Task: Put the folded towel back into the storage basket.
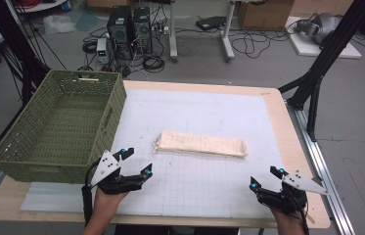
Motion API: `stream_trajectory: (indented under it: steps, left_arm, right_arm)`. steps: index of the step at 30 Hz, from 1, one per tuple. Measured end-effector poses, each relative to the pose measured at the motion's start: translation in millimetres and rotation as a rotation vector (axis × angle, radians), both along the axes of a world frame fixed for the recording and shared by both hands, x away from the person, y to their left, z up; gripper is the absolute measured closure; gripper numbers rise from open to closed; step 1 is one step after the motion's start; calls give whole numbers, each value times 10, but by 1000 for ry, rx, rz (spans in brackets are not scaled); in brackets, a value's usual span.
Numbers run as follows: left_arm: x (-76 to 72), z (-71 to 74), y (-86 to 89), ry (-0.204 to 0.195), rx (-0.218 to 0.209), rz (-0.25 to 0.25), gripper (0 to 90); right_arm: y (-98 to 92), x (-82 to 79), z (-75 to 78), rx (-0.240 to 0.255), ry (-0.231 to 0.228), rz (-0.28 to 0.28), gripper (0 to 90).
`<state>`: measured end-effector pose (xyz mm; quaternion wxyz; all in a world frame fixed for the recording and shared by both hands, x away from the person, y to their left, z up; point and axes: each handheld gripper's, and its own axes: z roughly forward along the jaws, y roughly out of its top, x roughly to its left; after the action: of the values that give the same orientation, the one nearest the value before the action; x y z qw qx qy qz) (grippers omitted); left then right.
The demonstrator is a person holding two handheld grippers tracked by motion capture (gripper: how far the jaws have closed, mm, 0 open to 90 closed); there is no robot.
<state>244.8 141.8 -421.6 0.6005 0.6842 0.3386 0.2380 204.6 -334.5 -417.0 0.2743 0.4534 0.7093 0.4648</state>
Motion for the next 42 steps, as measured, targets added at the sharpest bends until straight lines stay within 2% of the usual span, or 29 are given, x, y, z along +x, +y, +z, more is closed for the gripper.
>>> stream_trajectory:
  steps: [11, 12, 17, 22, 24, 31, 36, 42]
  left_arm:
    - [5, -14, 28, 9, -11, 12, 171]
    - [13, -13, 29, 4, -27, 11, 171]
    - [32, -20, 40, 16, -36, 12, 171]
    - [7, 7, 34, -5, -51, 21, 164]
    - [8, 10, 38, 2, -57, 15, 155]
    - [-1, 22, 28, 11, -39, 7, 164]
    - [12, 9, 10, 29, -50, -12, 173]
    - [32, 34, 8, 38, -54, -8, 176]
  right_arm:
    - [26, 45, -21, 3, 5, 21, 172]
    - [27, 38, -18, -1, 6, 23, 172]
    - [38, 44, -27, -12, 11, 31, 172]
    - [49, 46, -15, -7, 11, 25, 172]
    - [55, 27, -5, -14, 7, 28, 172]
    - [58, 22, 4, -14, 1, 27, 172]
    - [63, 17, 9, -16, 0, 27, 172]
    - [78, 19, 8, -11, 1, 33, 172]
